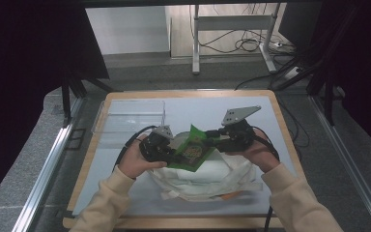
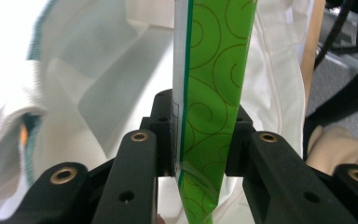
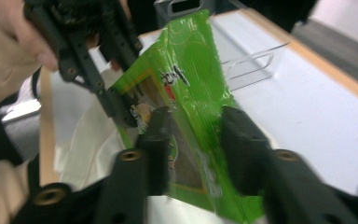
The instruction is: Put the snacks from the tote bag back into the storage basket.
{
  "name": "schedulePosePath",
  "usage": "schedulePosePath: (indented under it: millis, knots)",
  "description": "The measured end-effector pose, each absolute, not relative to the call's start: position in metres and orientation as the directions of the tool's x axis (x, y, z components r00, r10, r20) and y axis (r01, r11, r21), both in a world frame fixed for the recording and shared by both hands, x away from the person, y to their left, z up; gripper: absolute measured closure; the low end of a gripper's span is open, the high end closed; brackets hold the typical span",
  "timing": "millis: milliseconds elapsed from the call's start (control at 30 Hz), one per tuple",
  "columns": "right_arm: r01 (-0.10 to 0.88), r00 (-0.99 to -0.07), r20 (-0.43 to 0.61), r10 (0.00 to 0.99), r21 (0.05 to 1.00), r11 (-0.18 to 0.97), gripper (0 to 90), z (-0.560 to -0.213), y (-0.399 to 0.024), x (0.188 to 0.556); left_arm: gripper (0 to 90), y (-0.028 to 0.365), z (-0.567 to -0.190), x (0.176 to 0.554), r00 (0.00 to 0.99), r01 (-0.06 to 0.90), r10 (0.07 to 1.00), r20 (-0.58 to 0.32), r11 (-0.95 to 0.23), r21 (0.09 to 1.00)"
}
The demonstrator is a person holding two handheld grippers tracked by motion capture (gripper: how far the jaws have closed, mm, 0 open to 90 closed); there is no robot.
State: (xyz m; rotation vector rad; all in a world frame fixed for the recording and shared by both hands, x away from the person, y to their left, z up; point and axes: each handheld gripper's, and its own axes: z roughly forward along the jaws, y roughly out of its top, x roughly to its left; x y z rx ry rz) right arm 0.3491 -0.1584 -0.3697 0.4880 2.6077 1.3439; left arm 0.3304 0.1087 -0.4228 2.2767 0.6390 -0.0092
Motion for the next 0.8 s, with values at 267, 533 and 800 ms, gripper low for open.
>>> schedulePosePath:
  millis: [267,533,800]
  knots:
    - [0.284,-0.879,0.045,0.475,0.850,0.443,38.8,-0.363,-0.174,0.341,72.3,0.120,-0.421,0.325,0.871,0.447,0.448,-0.203,-0.550,0.705]
    - [0.338,-0.832,0.092,0.547,0.866,0.369,32.6,-0.374,-0.190,0.333,72.1,0.125,-0.423,0.320,0.861,0.452,0.465,-0.209,-0.507,0.734]
    - [0.377,-0.805,0.128,0.579,0.864,0.334,31.0,-0.393,-0.197,0.325,72.1,0.129,-0.424,0.316,0.853,0.448,0.484,-0.195,-0.488,0.749]
